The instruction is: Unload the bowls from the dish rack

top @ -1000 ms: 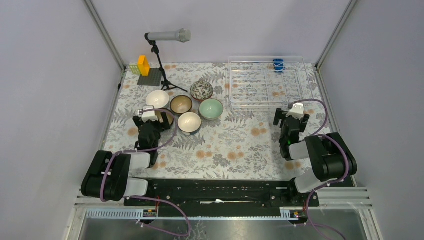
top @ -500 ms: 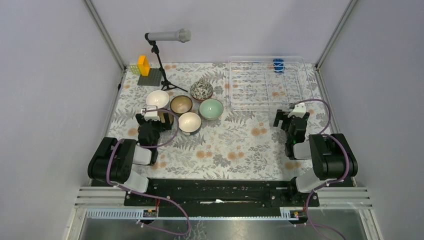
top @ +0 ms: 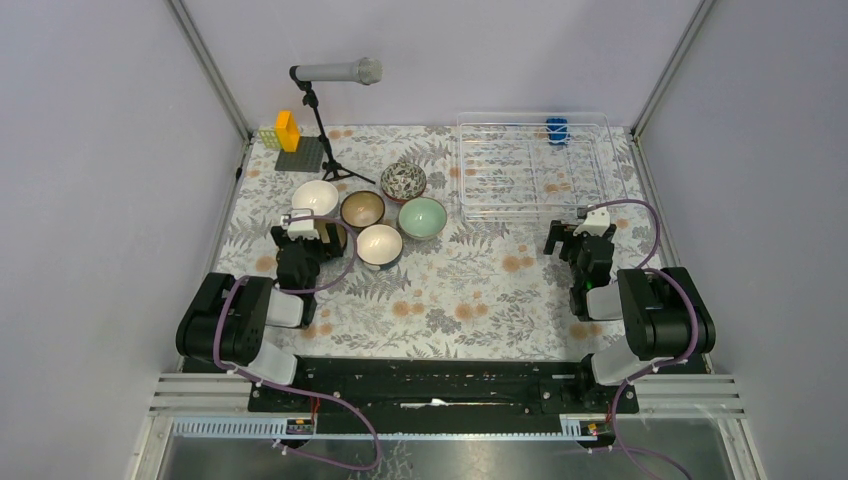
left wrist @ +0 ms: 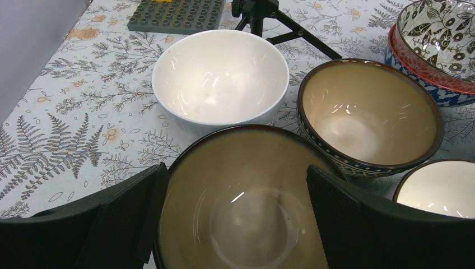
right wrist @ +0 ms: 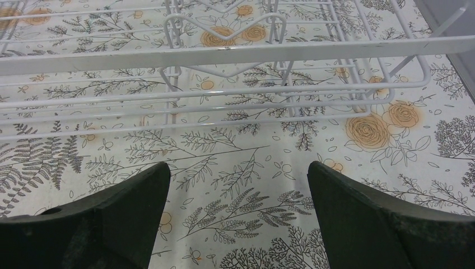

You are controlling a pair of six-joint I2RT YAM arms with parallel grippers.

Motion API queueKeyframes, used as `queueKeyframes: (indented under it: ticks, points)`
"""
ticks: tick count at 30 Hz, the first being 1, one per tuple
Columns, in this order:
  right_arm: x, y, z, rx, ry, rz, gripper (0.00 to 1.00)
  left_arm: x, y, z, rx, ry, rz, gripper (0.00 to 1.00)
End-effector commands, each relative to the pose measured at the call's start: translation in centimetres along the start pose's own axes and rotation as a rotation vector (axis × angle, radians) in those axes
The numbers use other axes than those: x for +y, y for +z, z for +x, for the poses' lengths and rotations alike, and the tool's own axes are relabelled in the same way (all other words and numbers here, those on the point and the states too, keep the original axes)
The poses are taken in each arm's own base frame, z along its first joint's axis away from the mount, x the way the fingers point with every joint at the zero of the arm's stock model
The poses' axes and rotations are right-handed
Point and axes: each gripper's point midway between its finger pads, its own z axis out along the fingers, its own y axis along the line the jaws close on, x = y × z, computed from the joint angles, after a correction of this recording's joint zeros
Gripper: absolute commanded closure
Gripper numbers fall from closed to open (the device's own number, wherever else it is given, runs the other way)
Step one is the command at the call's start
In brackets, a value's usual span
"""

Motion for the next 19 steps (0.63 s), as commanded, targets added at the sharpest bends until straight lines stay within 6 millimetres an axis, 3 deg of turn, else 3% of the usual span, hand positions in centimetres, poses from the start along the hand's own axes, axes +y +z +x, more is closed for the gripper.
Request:
queueKeyframes:
  ticks: [1,19]
  points:
    - [0.33,0.06,-1.26,-0.050,0.009,-0.020,0.00,0.26,0.68,-1.56,-0.053,-0.021,-0.019,0.01]
    - [0.33,0.05,-1.26,-0.050,0.009,-0.020,0.00,0.20,0.75,-1.54,-0.050,-0.021,-0.015,0.01]
